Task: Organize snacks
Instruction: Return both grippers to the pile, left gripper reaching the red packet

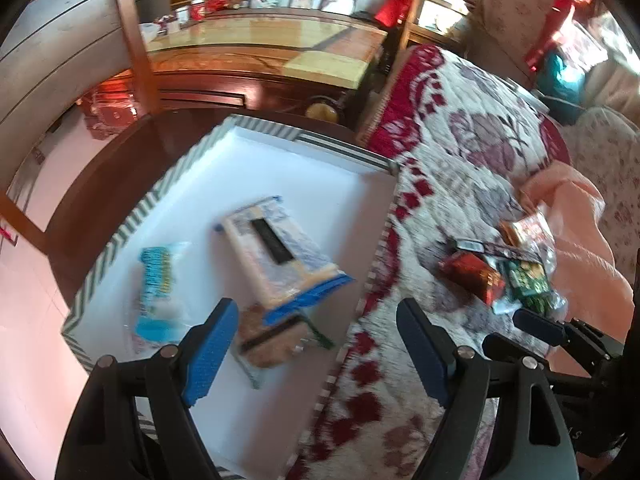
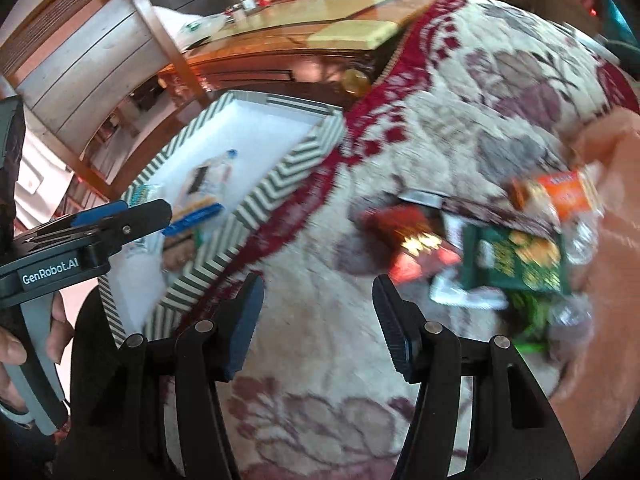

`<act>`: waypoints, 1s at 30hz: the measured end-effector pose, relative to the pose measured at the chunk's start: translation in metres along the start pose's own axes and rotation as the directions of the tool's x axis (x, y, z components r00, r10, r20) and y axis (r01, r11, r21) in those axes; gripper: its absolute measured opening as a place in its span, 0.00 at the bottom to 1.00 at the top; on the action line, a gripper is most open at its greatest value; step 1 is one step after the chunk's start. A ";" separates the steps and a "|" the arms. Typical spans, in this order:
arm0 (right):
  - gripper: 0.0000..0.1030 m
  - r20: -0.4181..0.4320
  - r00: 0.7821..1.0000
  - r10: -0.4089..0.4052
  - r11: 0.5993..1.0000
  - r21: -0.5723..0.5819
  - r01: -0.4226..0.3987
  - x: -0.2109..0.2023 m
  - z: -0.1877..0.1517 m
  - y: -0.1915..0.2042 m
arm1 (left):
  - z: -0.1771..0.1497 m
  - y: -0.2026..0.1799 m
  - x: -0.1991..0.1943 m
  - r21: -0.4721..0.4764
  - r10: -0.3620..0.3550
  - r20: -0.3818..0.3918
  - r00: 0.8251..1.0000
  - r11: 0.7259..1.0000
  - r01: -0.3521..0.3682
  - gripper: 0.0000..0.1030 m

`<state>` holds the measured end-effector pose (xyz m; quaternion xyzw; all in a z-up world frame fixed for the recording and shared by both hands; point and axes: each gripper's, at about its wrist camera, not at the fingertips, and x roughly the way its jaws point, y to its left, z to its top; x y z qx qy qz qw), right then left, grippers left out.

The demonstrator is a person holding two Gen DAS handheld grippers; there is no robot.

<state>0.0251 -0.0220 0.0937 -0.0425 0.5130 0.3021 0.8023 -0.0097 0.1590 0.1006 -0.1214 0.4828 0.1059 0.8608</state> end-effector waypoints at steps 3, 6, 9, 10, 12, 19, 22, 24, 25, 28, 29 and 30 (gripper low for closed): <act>0.55 0.000 1.000 -0.029 0.999 0.021 0.029 -0.010 -0.010 -0.017 | -0.002 -0.015 0.002 0.022 -0.013 -0.008 1.000 1.000 0.013 0.81; 0.55 0.005 0.999 -0.045 0.997 0.055 0.044 -0.019 -0.020 -0.036 | -0.005 -0.031 0.005 0.049 -0.025 -0.021 0.999 0.998 0.026 0.81; 0.55 0.001 0.998 -0.057 0.994 0.094 0.057 -0.022 -0.030 -0.053 | -0.006 -0.045 0.010 0.066 -0.040 -0.038 0.998 0.997 0.042 0.81; 0.55 -0.001 0.998 -0.061 0.993 0.106 0.060 -0.023 -0.033 -0.059 | -0.006 -0.050 0.012 0.069 -0.045 -0.045 0.998 0.996 0.048 0.81; 0.55 -0.006 0.998 -0.063 0.990 0.123 0.064 -0.024 -0.037 -0.066 | -0.006 -0.058 0.017 0.070 -0.055 -0.058 0.997 0.996 0.059 0.81; 0.55 -0.013 0.998 -0.062 0.985 0.160 0.063 -0.026 -0.046 -0.085 | 0.006 -0.088 0.043 0.030 -0.108 -0.115 0.987 0.993 0.112 0.81; 0.55 -0.015 0.998 -0.057 0.985 0.163 0.059 -0.025 -0.048 -0.088 | 0.017 -0.101 0.059 0.000 -0.119 -0.142 0.983 0.993 0.121 0.81; 0.55 -0.018 0.998 -0.058 0.984 0.165 0.060 -0.025 -0.050 -0.091 | 0.023 -0.109 0.070 -0.014 -0.122 -0.156 0.980 0.993 0.121 0.81; 0.55 -0.019 0.998 -0.058 0.984 0.170 0.060 -0.025 -0.051 -0.093 | 0.026 -0.113 0.076 -0.016 -0.118 -0.166 0.979 0.993 0.117 0.81; 0.55 -0.021 0.998 -0.056 0.981 0.183 0.059 -0.026 -0.052 -0.099 | 0.033 -0.127 0.095 -0.019 -0.105 -0.193 0.976 0.994 0.104 0.81; 0.55 -0.022 0.998 -0.057 0.980 0.188 0.060 -0.026 -0.053 -0.102 | 0.035 -0.131 0.100 -0.012 -0.099 -0.204 0.974 0.995 0.099 0.81; 0.55 -0.024 0.998 -0.058 0.980 0.191 0.061 -0.026 -0.053 -0.103 | 0.034 -0.135 0.106 0.002 -0.092 -0.224 0.970 0.995 0.095 0.81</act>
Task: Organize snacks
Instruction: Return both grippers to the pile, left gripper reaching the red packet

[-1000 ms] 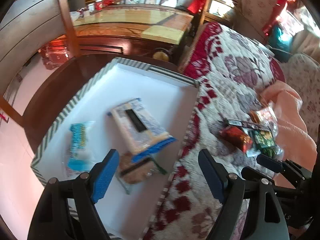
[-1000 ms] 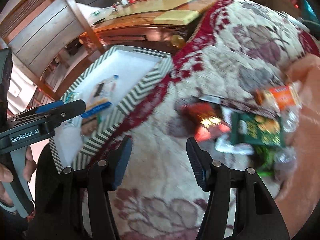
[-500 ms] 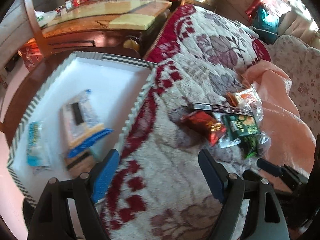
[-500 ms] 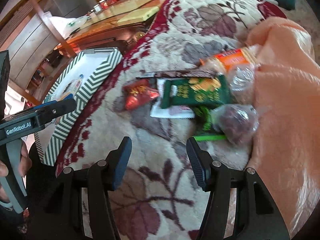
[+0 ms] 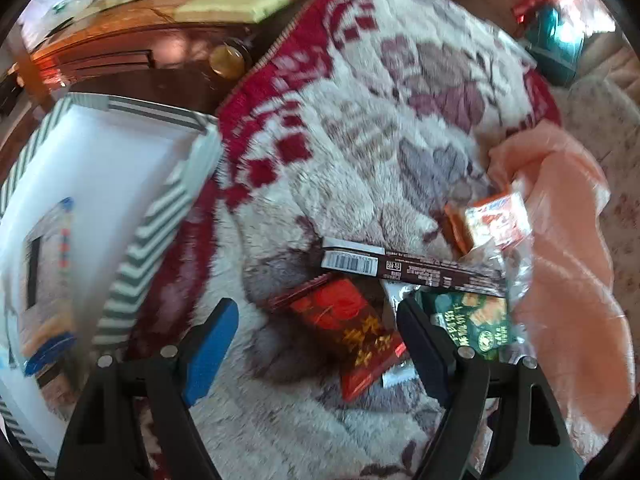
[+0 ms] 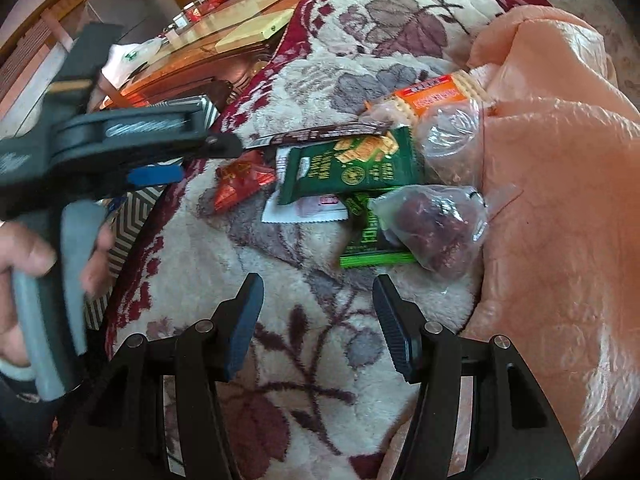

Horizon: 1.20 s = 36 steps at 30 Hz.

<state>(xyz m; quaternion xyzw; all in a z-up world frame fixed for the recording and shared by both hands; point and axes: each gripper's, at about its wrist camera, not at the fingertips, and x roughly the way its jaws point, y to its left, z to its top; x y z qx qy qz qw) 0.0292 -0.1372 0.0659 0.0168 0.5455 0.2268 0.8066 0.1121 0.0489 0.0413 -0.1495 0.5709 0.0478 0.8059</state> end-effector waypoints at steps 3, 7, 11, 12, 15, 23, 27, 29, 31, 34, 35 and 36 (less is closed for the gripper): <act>0.55 -0.001 1.000 0.001 1.000 0.013 0.000 0.001 0.001 -0.005 | -0.006 0.005 0.007 0.008 0.016 -0.028 0.999 1.000 -0.015 0.81; 0.55 -0.011 1.000 0.014 0.999 0.032 -0.014 0.006 0.002 -0.008 | -0.015 0.021 -0.002 -0.003 -0.009 -0.029 1.000 1.000 0.009 0.83; 0.55 -0.018 1.000 0.024 1.000 0.019 -0.024 0.010 0.003 -0.003 | -0.012 0.025 -0.007 0.015 -0.009 -0.018 1.000 1.000 0.009 0.83; 0.55 -0.017 1.000 0.025 1.000 0.013 -0.025 0.010 0.003 -0.002 | -0.012 0.023 -0.007 0.025 -0.012 -0.019 1.000 1.000 0.012 0.83; 0.55 -0.019 1.000 0.007 1.000 -0.003 -0.008 0.010 0.003 0.000 | -0.011 0.019 -0.002 0.033 -0.018 -0.032 0.999 0.999 0.019 0.83; 0.55 0.004 1.000 -0.008 1.000 0.030 0.008 0.005 0.003 -0.012 | -0.009 -0.008 0.012 0.099 -0.015 -0.032 0.999 0.995 0.018 0.60; 0.55 0.044 0.999 -0.031 0.999 0.016 0.030 -0.006 0.008 -0.015 | -0.011 -0.007 0.012 0.119 -0.033 -0.028 0.999 0.992 0.036 0.38; 0.55 0.051 0.997 -0.049 0.998 0.029 0.048 -0.009 0.010 -0.021 | -0.013 -0.001 0.008 0.105 -0.041 -0.015 0.999 0.994 0.042 0.38; 0.55 0.053 0.997 -0.053 0.998 0.047 0.051 -0.011 0.010 -0.028 | -0.015 0.005 0.002 0.088 -0.047 0.003 0.999 0.995 0.047 0.36; 0.55 0.046 0.996 -0.078 0.995 0.067 0.075 -0.013 0.011 -0.040 | -0.021 0.011 -0.007 0.087 -0.052 0.018 0.999 0.995 0.050 0.35; 0.55 0.049 0.995 -0.091 0.993 0.074 0.087 -0.015 0.011 -0.044 | -0.023 0.013 -0.009 0.091 -0.054 0.021 0.998 0.994 0.052 0.35; 0.55 0.051 0.994 -0.101 0.992 0.085 0.097 -0.016 0.012 -0.049 | -0.024 0.013 -0.011 0.094 -0.057 0.021 0.998 0.994 0.055 0.35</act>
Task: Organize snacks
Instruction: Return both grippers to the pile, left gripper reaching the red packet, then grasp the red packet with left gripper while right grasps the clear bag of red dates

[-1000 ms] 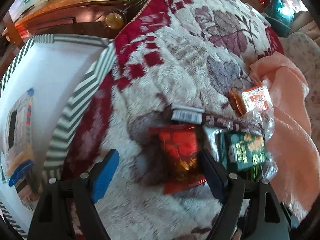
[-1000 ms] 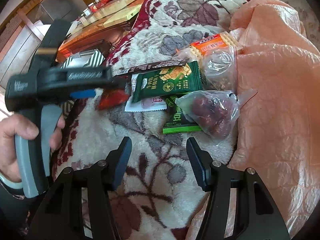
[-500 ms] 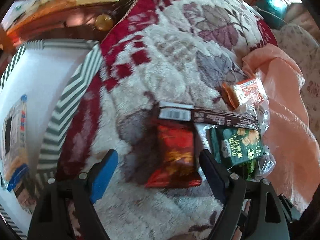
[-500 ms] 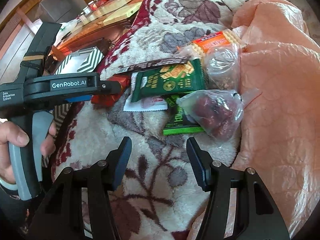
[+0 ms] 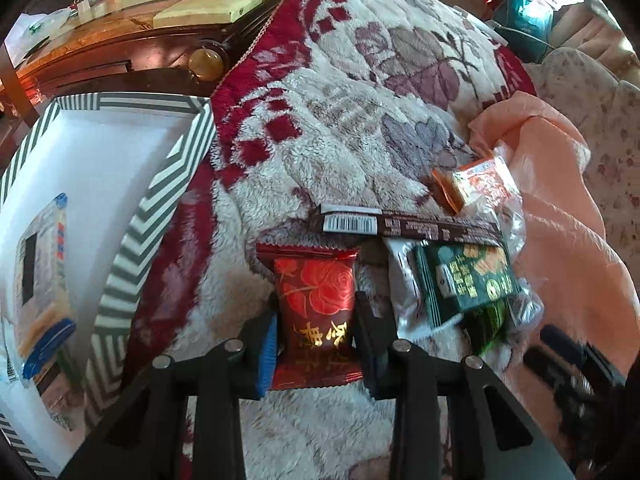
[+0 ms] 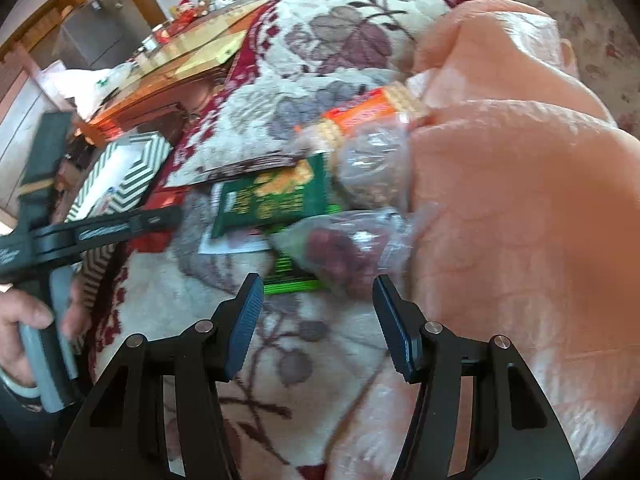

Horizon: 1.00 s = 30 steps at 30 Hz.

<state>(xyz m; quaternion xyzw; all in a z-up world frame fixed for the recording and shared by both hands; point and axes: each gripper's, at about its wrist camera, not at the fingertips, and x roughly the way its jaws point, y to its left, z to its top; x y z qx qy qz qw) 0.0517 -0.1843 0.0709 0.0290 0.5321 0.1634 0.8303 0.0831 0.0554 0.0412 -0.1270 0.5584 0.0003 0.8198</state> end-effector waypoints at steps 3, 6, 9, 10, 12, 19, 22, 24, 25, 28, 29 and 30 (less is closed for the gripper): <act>0.55 0.004 1.000 -0.009 1.000 0.016 0.009 0.002 0.002 -0.008 | -0.006 0.000 -0.002 0.006 -0.018 -0.009 1.000 1.000 0.018 0.35; 0.61 -0.013 1.000 -0.015 1.000 0.000 0.015 0.010 0.004 -0.011 | -0.011 -0.002 -0.004 0.021 -0.019 -0.010 1.000 1.000 0.019 0.35; 0.61 -0.020 1.000 0.024 0.999 0.037 -0.023 0.017 0.006 -0.015 | -0.013 -0.006 -0.006 0.034 -0.017 -0.003 1.000 0.999 0.017 0.35; 0.61 -0.014 0.999 0.042 0.998 0.057 -0.041 0.018 0.007 -0.017 | -0.013 -0.008 -0.007 0.040 -0.015 0.002 1.000 0.999 0.015 0.35; 0.61 -0.008 0.998 0.070 0.994 0.087 -0.069 0.024 0.011 -0.020 | -0.013 -0.010 -0.009 0.048 -0.014 0.007 1.000 0.999 0.014 0.35; 0.49 0.019 0.988 0.152 0.973 0.173 -0.153 0.047 0.013 -0.033 | -0.018 -0.014 -0.010 0.061 -0.009 0.000 1.000 0.998 0.009 0.35; 0.34 0.020 0.988 0.150 0.977 0.153 -0.151 0.044 0.014 -0.031 | -0.021 -0.013 -0.012 0.057 -0.010 -0.002 1.000 0.998 0.010 0.35; 0.33 0.020 0.989 0.148 0.980 0.128 -0.150 0.036 0.014 -0.027 | -0.022 -0.013 -0.015 0.058 -0.009 0.005 1.000 0.998 0.009 0.35; 0.32 0.023 0.989 0.143 0.983 0.113 -0.145 0.032 0.013 -0.024 | -0.022 -0.012 -0.017 0.057 -0.009 0.009 1.000 0.998 0.009 0.35; 0.32 0.045 0.990 0.133 0.987 0.079 -0.137 0.016 0.010 -0.017 | -0.023 -0.008 -0.025 0.048 -0.015 0.025 1.000 0.999 0.013 0.35; 0.32 0.059 0.989 0.133 0.988 0.065 -0.137 0.007 0.009 -0.013 | -0.024 -0.006 -0.029 0.046 -0.017 0.032 0.999 0.999 0.015 0.35; 0.32 0.070 0.988 0.135 0.989 0.056 -0.139 0.001 0.008 -0.010 | -0.024 -0.004 -0.033 0.042 -0.020 0.038 0.999 0.999 0.019 0.35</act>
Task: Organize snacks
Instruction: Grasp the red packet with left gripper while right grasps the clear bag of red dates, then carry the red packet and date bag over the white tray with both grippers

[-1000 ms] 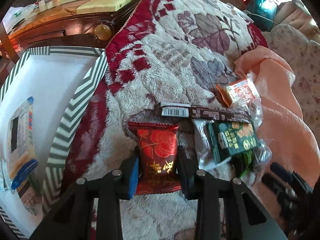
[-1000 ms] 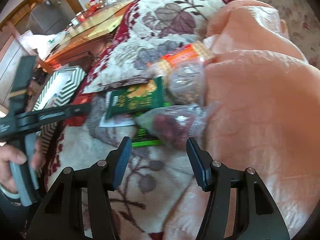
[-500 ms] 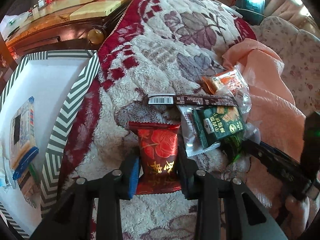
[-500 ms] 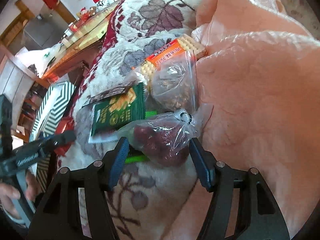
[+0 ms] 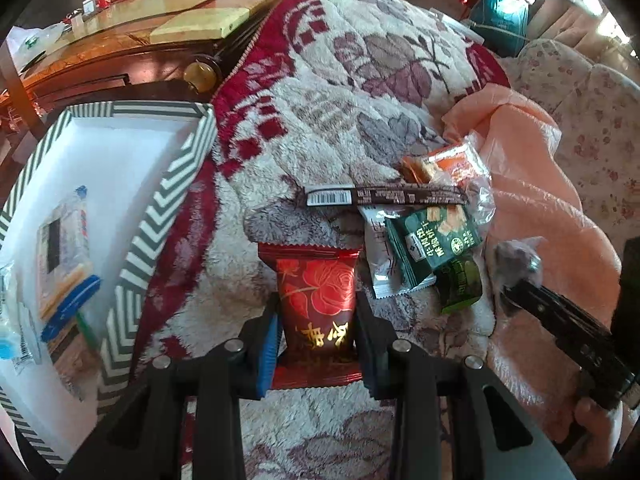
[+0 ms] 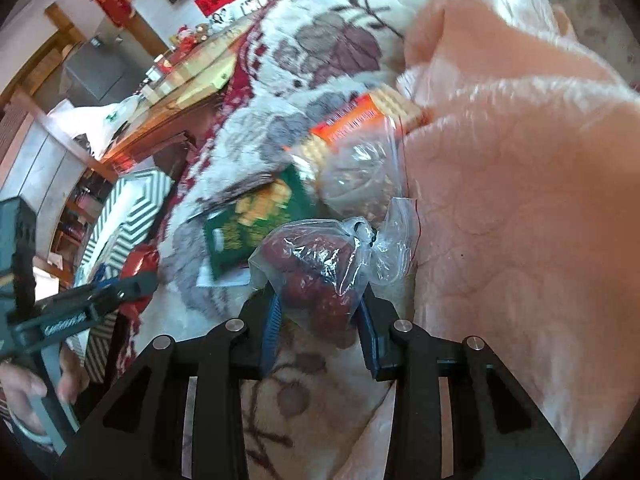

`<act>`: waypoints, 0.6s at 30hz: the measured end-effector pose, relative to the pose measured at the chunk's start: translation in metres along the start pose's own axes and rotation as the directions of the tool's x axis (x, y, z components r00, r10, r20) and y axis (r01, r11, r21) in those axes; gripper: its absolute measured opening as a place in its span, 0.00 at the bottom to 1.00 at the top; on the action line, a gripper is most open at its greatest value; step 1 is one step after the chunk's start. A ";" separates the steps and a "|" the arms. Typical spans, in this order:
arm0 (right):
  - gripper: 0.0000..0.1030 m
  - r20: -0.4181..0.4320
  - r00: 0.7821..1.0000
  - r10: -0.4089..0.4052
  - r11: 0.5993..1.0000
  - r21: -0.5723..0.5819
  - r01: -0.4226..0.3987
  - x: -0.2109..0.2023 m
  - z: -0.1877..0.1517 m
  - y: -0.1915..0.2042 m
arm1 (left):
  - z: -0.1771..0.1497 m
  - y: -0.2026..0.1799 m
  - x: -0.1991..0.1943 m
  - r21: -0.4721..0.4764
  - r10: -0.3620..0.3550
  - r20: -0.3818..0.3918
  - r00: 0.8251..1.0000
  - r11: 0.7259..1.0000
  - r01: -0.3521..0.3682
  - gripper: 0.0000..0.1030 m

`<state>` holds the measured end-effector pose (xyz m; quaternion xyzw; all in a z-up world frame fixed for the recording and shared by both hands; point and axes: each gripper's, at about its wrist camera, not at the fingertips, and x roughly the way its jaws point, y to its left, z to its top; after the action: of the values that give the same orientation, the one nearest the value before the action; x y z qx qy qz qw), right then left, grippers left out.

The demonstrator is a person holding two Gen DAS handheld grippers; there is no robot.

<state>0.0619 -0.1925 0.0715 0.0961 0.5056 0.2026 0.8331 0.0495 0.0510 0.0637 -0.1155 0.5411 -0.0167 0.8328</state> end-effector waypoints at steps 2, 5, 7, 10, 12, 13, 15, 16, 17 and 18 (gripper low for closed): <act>0.32 0.008 1.000 0.006 1.000 -0.023 -0.005 -0.009 0.001 0.010 | -0.001 0.003 -0.008 -0.007 -0.007 0.014 1.000 1.000 0.007 0.35; 0.32 0.021 1.000 0.014 0.998 -0.069 -0.013 -0.019 0.000 0.028 | -0.002 0.010 -0.019 -0.016 -0.006 0.033 0.999 1.000 0.007 0.35; 0.32 0.022 1.000 0.020 0.996 -0.092 -0.017 -0.020 -0.001 0.039 | -0.004 0.015 -0.026 -0.019 -0.001 0.045 0.999 1.000 0.002 0.35; 0.32 0.025 0.999 0.030 0.991 -0.129 -0.026 -0.021 -0.003 0.057 | -0.007 0.026 -0.037 -0.031 0.013 0.064 0.998 0.999 -0.011 0.35; 0.32 0.016 0.999 0.038 0.988 -0.153 -0.035 -0.018 -0.004 0.069 | -0.009 0.033 -0.042 -0.041 0.020 0.074 0.997 0.999 -0.017 0.35; 0.32 0.013 0.999 0.041 0.985 -0.168 -0.038 -0.017 -0.005 0.075 | -0.010 0.036 -0.045 -0.045 0.024 0.079 0.997 0.999 -0.021 0.35; 0.32 0.005 0.999 0.048 0.980 -0.194 -0.046 -0.016 -0.007 0.088 | -0.013 0.043 -0.050 -0.054 0.035 0.089 0.995 0.998 -0.031 0.35; 0.32 0.001 0.999 0.052 0.977 -0.206 -0.051 -0.015 -0.007 0.094 | -0.014 0.047 -0.053 -0.058 0.041 0.093 0.995 0.998 -0.036 0.35; 0.32 -0.002 0.998 0.057 0.974 -0.218 -0.056 -0.013 -0.008 0.101 | -0.015 0.051 -0.056 -0.062 0.047 0.098 0.994 0.997 -0.041 0.35; 0.32 -0.004 0.998 0.061 0.972 -0.227 -0.060 -0.013 -0.008 0.106 | -0.016 0.055 -0.058 -0.066 0.053 0.103 0.993 0.997 -0.046 0.35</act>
<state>0.0242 -0.1032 0.1169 0.0159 0.4746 0.2841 0.8329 0.0060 0.1103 0.0984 -0.1293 0.4998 0.0273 0.8560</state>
